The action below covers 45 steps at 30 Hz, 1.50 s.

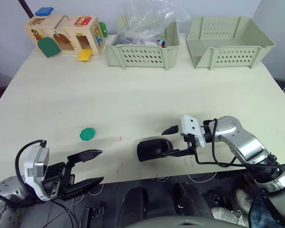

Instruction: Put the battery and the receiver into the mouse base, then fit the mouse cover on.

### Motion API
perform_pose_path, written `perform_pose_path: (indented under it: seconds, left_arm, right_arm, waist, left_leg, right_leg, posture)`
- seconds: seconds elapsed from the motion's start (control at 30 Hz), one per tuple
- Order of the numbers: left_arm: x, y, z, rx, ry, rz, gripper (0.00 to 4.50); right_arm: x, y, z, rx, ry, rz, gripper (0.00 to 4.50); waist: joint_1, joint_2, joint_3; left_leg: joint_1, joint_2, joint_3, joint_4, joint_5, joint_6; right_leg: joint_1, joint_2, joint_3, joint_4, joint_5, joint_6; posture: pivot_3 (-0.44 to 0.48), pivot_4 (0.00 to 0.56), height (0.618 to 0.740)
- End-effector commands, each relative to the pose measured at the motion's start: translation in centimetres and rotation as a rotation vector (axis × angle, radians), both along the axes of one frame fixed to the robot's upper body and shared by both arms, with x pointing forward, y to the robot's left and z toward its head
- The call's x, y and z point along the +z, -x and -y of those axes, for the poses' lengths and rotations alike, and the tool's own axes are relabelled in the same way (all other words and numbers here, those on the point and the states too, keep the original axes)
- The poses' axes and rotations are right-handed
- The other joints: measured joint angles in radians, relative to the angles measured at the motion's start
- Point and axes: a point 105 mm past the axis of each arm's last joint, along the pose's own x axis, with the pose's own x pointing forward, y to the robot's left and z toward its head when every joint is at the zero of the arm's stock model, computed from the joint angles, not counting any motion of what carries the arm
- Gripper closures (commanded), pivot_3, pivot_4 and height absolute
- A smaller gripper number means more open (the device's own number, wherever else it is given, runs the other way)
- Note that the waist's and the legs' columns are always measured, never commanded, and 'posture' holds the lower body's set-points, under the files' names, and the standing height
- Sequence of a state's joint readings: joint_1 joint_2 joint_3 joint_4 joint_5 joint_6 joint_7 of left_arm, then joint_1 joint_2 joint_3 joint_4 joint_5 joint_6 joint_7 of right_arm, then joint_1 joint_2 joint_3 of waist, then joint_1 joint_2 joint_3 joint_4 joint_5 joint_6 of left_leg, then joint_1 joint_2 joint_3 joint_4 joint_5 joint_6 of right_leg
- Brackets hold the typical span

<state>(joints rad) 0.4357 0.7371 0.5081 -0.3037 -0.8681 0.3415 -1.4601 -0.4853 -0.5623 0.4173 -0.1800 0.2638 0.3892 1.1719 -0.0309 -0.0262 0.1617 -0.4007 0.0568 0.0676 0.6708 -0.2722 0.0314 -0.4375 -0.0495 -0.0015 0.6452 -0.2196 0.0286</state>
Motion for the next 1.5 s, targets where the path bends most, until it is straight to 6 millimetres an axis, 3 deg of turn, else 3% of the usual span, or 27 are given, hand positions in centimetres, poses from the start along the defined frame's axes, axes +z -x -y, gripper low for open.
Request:
perform_pose_path:
  seconds: [0.03, 0.6, 1.5]
  left_arm:
    - [0.8, 0.1, -0.3, 0.008, -0.007, 0.055, 0.0]
    - [0.9, 0.6, -0.7, 0.042, 0.002, 0.061, 0.0]
    - [0.9, 0.6, -0.6, 0.044, -0.001, 0.058, 0.0]
  right_arm:
    - [0.3, 0.4, -0.1, 0.024, -0.009, 0.021, 0.88]
    - [-0.9, 0.2, -0.1, 0.029, 0.015, 0.03, 0.88]
    - [-1.2, -0.1, 0.1, 0.03, 0.023, 0.039, 0.88]
  waist:
    - [0.0, 0.0, 0.0]
    - [0.005, 0.0, 0.0]
    - [0.017, 0.0, 0.0]
  left_leg:
    - [0.0, 0.0, 0.0, 0.0, 0.0, 0.0]
    - [0.0, 0.0, 0.0, 0.0, 0.0, 0.0]
    - [0.001, 0.0, 0.001, 0.001, 0.0, 0.0]
  right_leg:
    - [0.0, 0.0, 0.0, 0.0, 0.0, 0.0]
    - [0.0, 0.0, 0.0, 0.001, 0.0, 0.0]
    - [0.0, 0.0, 0.001, 0.001, 0.0, 0.0]
  posture:
    - [0.0, 0.15, 0.74]
    - [0.0, 0.15, 0.74]
    - [0.0, 0.15, 0.74]
